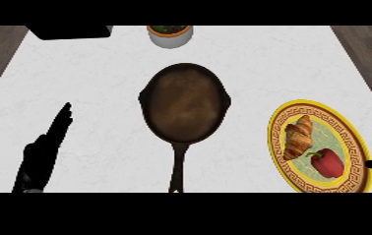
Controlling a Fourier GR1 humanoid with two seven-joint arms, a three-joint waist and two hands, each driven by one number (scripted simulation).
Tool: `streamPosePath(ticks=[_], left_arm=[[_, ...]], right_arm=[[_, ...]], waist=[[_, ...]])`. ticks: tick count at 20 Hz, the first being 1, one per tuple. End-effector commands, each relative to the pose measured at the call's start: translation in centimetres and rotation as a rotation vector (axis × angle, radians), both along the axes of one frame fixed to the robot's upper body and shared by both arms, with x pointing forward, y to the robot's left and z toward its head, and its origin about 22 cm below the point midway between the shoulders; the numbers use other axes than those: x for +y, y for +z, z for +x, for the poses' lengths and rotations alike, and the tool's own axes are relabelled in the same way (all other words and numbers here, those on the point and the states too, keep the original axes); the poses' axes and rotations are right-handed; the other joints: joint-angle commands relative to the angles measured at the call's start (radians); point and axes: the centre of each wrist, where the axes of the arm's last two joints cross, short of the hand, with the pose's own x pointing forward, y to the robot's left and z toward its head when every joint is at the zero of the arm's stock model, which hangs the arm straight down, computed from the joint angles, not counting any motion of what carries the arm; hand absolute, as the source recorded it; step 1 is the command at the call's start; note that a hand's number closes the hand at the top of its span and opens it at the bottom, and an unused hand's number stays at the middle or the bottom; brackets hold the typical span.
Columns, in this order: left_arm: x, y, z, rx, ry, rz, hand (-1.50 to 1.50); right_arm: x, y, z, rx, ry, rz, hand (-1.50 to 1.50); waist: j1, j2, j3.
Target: Pick the bell pepper from the plate and place it in the pan
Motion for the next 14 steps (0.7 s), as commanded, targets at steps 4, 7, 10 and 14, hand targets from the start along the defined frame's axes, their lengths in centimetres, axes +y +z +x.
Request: streamPosePath(ticks=[4, 7, 10, 14], left_arm=[[-1.9, 0.8, 0.1, -0.013, -0.039, 0.016, 0.00], [-2.9, 0.9, 1.2, -0.013, -0.053, 0.021, 0.00], [-2.7, 2.1, 0.8, -0.019, -0.052, 0.004, 0.00], [-1.9, -1.5, 0.6, -0.019, -0.019, 0.024, 0.00]], right_arm=[[-3.4, 2.7, -3.7, 0.140, 0.066, -0.358, -1.50], [-2.9, 6.3, -2.3, 0.219, 0.156, -0.419, -1.50], [-2.1, 7.8, -1.8, 0.272, 0.248, -0.455, -1.50], [1.9, 8.9, -1.7, 0.350, 0.340, -0.516, -1.50]], waist=[[0.034, 0.001, -0.001], [0.037, 0.004, -0.002], [0.045, 0.002, -0.001], [0.036, 0.003, -0.003]])
